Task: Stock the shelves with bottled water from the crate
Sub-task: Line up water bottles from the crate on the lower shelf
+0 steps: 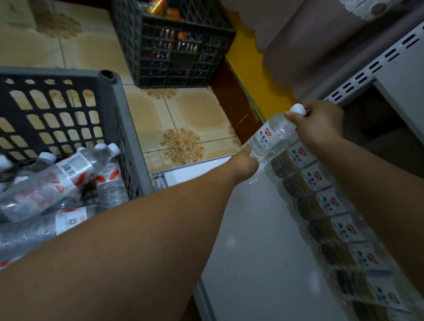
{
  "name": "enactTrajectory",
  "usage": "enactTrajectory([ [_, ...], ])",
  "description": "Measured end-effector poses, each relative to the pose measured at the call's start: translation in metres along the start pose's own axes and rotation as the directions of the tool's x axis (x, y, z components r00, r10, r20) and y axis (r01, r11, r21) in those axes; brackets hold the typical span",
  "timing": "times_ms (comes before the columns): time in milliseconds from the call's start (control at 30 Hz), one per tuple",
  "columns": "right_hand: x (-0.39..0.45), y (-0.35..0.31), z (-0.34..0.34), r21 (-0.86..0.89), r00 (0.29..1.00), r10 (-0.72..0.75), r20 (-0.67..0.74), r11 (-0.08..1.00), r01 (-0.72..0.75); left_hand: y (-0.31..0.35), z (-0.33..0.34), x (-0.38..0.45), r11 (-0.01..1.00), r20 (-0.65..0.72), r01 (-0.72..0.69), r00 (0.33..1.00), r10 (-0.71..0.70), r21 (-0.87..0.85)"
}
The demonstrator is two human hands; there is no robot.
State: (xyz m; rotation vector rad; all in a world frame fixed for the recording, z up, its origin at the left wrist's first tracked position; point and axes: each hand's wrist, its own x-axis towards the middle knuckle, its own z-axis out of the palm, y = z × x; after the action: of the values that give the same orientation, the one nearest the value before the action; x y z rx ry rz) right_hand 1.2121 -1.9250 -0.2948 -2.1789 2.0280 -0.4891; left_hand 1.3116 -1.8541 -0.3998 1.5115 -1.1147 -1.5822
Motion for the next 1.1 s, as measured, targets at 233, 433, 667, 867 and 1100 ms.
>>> enactTrajectory([
  [233, 0.006, -0.001, -0.007, -0.067, 0.996, -0.041, 0.075, 0.997, 0.046, -0.005, -0.004, 0.004, 1.0, 0.001, 0.006, 1.0, -0.006, -0.014],
  [433, -0.004, 0.003, -0.01, 0.016, 0.996, 0.04, 0.08, 0.999, -0.041, -0.007, 0.001, -0.001, 0.999, 0.019, 0.0, 1.0, -0.001, 0.047],
  [667, -0.01, 0.002, -0.007, 0.101, 0.998, 0.034, 0.047, 0.994, -0.039, -0.001, -0.001, -0.005, 0.993, -0.005, -0.066, 0.998, 0.067, 0.103],
  [867, 0.003, 0.001, -0.011, 0.004, 0.995, 0.029, 0.09, 1.0, -0.03, -0.008, -0.004, -0.005, 0.992, 0.023, -0.059, 0.998, 0.056, 0.114],
  [1100, 0.008, 0.009, -0.007, -0.056, 0.997, -0.008, 0.076, 0.998, 0.012, -0.02, -0.005, 0.009, 0.994, 0.043, -0.045, 0.998, 0.041, 0.101],
])
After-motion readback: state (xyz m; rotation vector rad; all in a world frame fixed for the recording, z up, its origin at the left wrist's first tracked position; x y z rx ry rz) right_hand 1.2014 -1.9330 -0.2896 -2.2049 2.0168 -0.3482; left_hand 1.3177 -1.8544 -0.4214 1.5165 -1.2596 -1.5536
